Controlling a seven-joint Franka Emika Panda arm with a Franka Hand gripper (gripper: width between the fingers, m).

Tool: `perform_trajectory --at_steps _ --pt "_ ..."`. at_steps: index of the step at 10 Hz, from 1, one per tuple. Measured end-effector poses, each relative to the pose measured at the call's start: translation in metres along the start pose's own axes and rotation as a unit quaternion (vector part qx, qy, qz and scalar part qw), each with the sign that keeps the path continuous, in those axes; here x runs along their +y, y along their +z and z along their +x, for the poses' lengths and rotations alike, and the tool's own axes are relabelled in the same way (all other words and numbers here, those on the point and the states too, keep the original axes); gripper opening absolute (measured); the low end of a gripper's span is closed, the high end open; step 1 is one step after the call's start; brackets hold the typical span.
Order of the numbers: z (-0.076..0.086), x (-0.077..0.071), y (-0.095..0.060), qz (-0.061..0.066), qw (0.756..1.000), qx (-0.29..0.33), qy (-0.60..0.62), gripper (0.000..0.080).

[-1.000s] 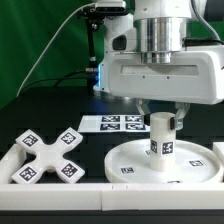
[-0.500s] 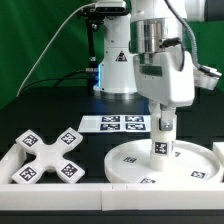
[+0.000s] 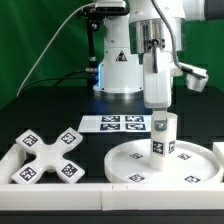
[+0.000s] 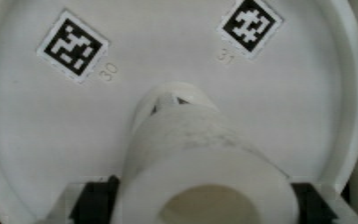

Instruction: Assemble round table

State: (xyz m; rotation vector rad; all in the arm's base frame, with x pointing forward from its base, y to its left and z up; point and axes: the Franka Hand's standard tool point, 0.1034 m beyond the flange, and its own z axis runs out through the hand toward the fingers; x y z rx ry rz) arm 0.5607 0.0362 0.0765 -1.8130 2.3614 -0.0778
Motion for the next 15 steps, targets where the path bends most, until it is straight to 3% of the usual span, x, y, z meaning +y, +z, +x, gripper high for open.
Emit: perform_trajectory --at_steps 2,3,4,5,7,13,14,15 --pt "0.0 0.0 0.001 0.0 1.0 0.0 -0.008 0.0409" --pt "0.0 0.001 0.001 -0.001 1.0 0.0 -0.008 0.0574" --pt "0.0 0.0 -0.001 -0.001 1.0 -0.001 -0.012 0.0574" --pt "-0.005 -0.004 -0.014 -0.006 0.999 -0.013 -0.037 0.0636" --pt "-0.01 -0.017 -0.04 -0.013 0.995 -0.034 -0.094 0.0647" --pt "-0.009 -0.016 -0.036 -0.011 0.995 -0.031 -0.092 0.0649" --pt "-0.005 -0.016 -0.037 -0.013 0.991 -0.033 -0.126 0.0649" --pt "0.014 -0.018 -0.042 -0.027 0.977 -0.044 -0.208 0.0649"
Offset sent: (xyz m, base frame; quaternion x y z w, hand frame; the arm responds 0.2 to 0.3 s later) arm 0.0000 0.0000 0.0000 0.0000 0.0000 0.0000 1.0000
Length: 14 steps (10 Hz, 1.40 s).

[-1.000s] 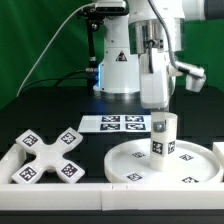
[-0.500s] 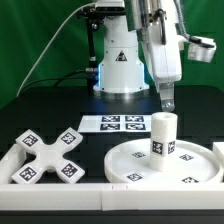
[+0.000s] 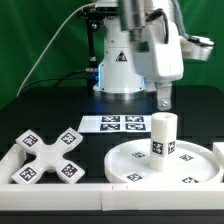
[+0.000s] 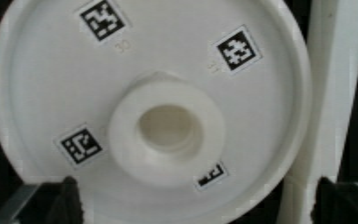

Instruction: Assemble round table

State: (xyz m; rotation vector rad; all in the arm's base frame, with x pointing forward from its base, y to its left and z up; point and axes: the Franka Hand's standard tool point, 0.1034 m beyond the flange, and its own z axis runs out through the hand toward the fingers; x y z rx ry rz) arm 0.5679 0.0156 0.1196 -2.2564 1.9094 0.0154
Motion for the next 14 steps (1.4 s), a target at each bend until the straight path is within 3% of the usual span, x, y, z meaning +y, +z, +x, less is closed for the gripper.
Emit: perform_trajectory --at_steps 1,2,6,7,8,10,11,14 --pt "0.017 -0.001 -0.009 -0.008 0.999 -0.014 -0.05 0.0649" --pt "0.028 -0.006 -0.014 0.0 0.996 -0.015 -0.093 0.0649" --pt "0.029 -0.005 -0.012 0.002 0.995 -0.016 -0.103 0.0649" --pt "0.031 -0.004 -0.011 -0.001 0.991 -0.017 -0.134 0.0649" --pt "0.047 0.003 -0.01 -0.013 0.981 -0.029 -0.192 0.0649" --pt "0.076 0.0 -0.012 -0.028 0.953 -0.031 -0.3 0.0649" --pt "0.076 -0.001 -0.011 -0.034 0.948 -0.027 -0.316 0.0649" --pt "0.076 0.0 -0.01 -0.034 0.951 -0.028 -0.307 0.0649"
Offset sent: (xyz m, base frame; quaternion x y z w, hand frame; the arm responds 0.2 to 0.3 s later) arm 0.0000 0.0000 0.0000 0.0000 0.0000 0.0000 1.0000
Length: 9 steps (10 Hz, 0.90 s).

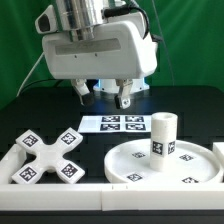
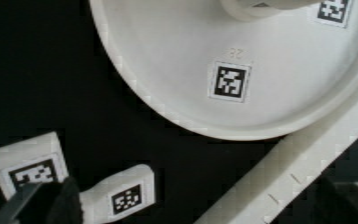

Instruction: Assemble round table

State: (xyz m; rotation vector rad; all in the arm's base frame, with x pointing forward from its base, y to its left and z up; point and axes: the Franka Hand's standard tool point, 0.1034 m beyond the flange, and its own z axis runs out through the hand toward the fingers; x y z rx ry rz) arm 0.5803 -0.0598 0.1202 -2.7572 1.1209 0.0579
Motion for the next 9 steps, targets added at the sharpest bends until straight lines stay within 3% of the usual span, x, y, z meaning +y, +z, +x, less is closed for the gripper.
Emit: perform_trajectory --at_steps 1,3,7,9 --pt "0.0 0.001 0.001 -0.001 1.0 0.0 0.008 0.0649" --pt "0.015 0.01 0.005 -0.024 0.999 -0.018 -0.024 0.0649" --pt "0.024 0.012 0.014 -0.037 0.999 -0.022 0.019 0.0649" --pt "0.027 0.017 0.014 -0.044 0.998 -0.024 -0.038 0.0649"
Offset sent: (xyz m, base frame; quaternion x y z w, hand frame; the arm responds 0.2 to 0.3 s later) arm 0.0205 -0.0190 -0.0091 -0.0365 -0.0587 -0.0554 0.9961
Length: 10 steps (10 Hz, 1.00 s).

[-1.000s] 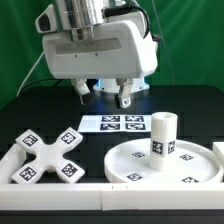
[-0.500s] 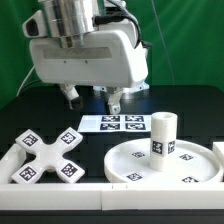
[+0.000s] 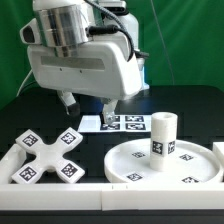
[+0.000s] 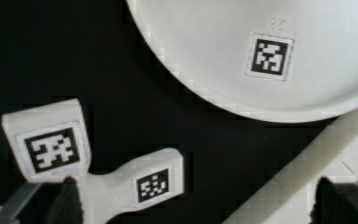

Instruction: Assemble round table

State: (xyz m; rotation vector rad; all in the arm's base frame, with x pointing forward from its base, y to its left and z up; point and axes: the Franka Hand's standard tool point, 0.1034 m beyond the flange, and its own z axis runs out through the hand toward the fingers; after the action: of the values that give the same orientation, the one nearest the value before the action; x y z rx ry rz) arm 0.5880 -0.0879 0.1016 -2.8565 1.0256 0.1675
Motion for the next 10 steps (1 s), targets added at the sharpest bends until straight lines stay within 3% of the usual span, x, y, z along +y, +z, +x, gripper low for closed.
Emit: perform_trajectory --at_steps 2,3,5,8,9,10 --pt "0.021 0.019 -0.001 -0.024 0.984 -0.004 -0.176 0.0649" --pt "0.03 0.022 -0.003 -0.039 0.966 -0.005 -0.255 0.0649" --pt "0.031 0.02 0.0 -0.055 0.929 0.003 -0.366 0.0649" --pt "0.034 0.026 0.0 -0.06 0.917 -0.005 -0.394 0.0649" --pt "0.04 0.037 0.003 -0.08 0.911 -0.029 -0.403 0.0649" --pt "0.049 0.042 0.006 -0.091 0.911 -0.036 -0.4 0.0649"
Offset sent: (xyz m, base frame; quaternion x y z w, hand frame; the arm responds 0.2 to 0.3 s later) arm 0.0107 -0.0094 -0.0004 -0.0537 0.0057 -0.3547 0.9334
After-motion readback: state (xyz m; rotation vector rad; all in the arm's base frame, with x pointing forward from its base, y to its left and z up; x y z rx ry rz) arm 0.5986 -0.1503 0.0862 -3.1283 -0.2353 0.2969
